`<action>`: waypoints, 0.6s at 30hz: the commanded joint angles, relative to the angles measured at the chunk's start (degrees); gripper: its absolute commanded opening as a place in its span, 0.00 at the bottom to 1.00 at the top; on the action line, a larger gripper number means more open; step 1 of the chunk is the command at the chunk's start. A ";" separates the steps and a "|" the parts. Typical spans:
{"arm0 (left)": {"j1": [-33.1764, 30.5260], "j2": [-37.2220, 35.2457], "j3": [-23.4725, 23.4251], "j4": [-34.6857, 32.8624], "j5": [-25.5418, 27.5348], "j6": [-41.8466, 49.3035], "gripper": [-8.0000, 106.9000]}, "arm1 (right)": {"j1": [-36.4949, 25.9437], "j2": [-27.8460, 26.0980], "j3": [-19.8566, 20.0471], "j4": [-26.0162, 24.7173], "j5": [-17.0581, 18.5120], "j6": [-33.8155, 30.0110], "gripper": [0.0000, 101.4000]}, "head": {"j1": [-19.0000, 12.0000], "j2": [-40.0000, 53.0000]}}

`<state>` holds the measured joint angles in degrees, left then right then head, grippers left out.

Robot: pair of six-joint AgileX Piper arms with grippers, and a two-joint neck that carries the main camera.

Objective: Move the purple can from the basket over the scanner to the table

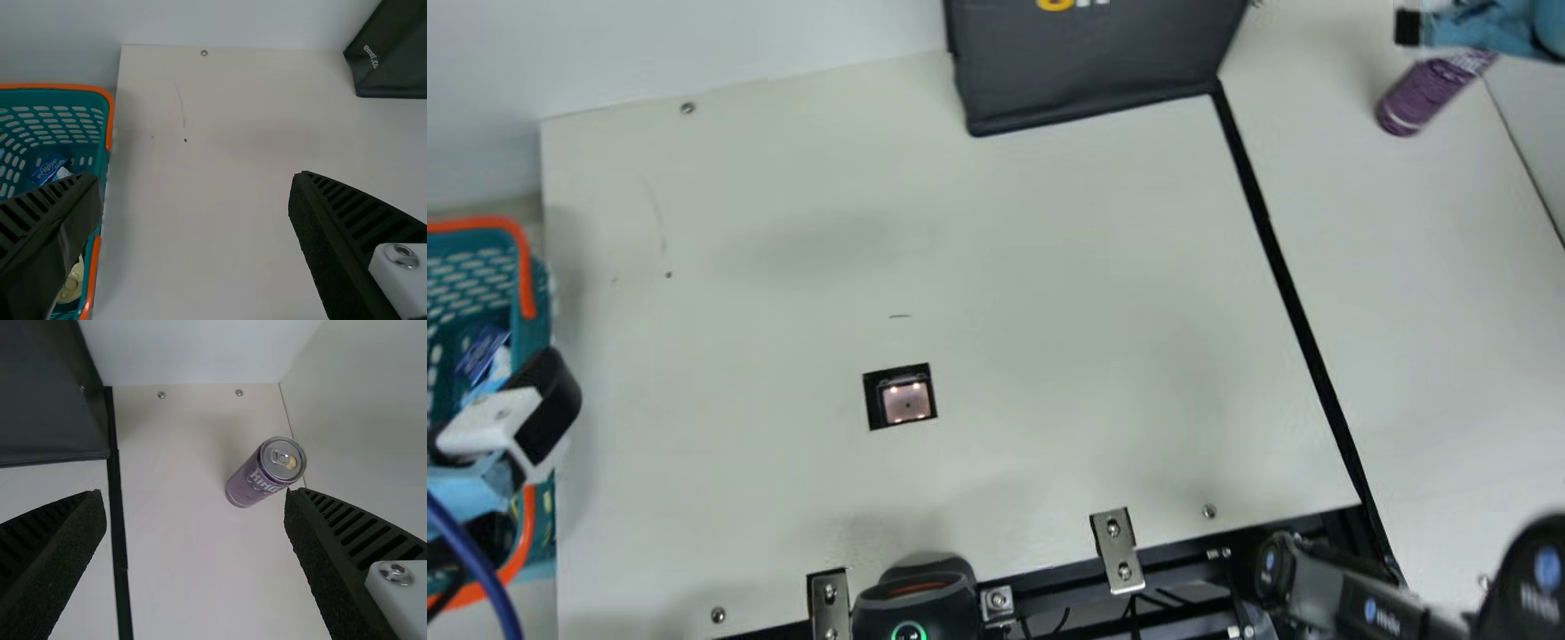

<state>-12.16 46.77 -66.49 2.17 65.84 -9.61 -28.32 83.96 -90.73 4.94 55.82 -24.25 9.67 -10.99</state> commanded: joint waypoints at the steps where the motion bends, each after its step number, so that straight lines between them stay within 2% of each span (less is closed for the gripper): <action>1: 2.78 -0.56 -0.40 -0.74 0.69 2.51 0.85 | 1.50 -2.57 1.03 -0.23 0.62 1.31 0.94 | -1.75 5.42; 4: 5.79 -1.68 -1.20 -1.87 1.84 5.26 0.85 | 3.64 -5.58 2.58 -0.66 1.63 3.09 0.94 | -1.75 9.41; 9: 10.55 -3.46 -2.46 -3.66 3.66 9.61 0.85 | 7.19 -10.59 5.16 -1.37 3.32 6.05 0.94 | -1.75 9.41; 10: 9.04 -3.30 -2.41 -3.45 3.39 8.26 0.85 | 7.90 -11.59 5.67 -1.51 3.66 6.65 0.94 | -1.75 9.41; 18: 10.48 -3.46 -2.42 -3.71 3.55 9.61 0.85 | 13.58 -19.61 9.79 -2.65 6.36 11.39 0.94 | -1.75 9.41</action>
<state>-1.69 43.31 -68.91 -1.54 69.39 0.00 -15.69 66.05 -81.45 2.49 61.98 -13.60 9.67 -1.67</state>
